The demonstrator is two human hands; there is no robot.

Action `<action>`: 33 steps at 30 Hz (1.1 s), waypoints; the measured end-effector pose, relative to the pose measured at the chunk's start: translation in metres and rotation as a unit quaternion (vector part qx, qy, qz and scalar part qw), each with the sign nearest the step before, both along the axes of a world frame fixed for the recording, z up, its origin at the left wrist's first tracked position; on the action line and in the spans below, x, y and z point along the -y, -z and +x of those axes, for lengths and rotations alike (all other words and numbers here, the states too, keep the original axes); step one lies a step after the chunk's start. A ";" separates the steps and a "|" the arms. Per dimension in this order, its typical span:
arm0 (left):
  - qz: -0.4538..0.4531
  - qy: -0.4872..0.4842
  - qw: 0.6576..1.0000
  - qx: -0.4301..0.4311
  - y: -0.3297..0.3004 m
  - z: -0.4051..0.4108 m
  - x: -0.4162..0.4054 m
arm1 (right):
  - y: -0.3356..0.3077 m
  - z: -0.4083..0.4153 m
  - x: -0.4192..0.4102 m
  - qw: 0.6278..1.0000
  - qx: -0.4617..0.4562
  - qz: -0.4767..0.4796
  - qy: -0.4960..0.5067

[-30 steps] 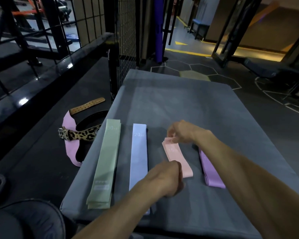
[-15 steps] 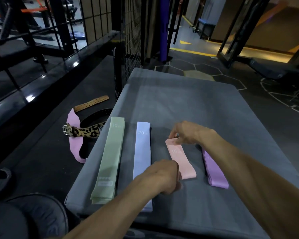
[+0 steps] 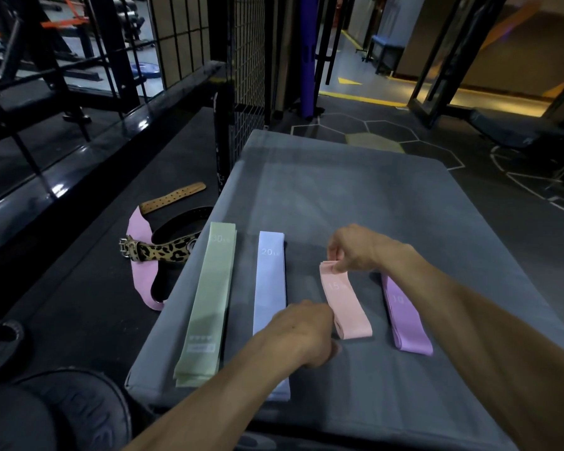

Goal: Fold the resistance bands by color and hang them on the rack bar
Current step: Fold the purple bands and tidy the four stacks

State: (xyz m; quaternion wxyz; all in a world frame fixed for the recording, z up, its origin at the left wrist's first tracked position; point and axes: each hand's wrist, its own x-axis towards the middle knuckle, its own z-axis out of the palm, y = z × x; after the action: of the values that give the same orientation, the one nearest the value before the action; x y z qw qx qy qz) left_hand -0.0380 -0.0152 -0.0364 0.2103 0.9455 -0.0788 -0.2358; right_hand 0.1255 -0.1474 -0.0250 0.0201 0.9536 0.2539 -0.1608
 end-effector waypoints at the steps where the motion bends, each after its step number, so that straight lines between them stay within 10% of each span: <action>1: 0.002 0.000 1.000 0.000 0.000 0.000 0.000 | 0.001 0.000 0.000 1.000 0.004 0.003 0.000; 33: 0.011 -0.004 1.000 -0.002 -0.003 0.002 0.004 | 0.011 0.007 0.001 0.997 -0.027 -0.038 0.063</action>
State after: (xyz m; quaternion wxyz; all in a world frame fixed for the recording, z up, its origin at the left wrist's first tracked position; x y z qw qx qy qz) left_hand -0.0355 -0.0194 -0.0339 0.2006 0.9477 -0.0720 -0.2377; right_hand 0.1325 -0.1489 -0.0357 0.0395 0.9615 0.1879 -0.1967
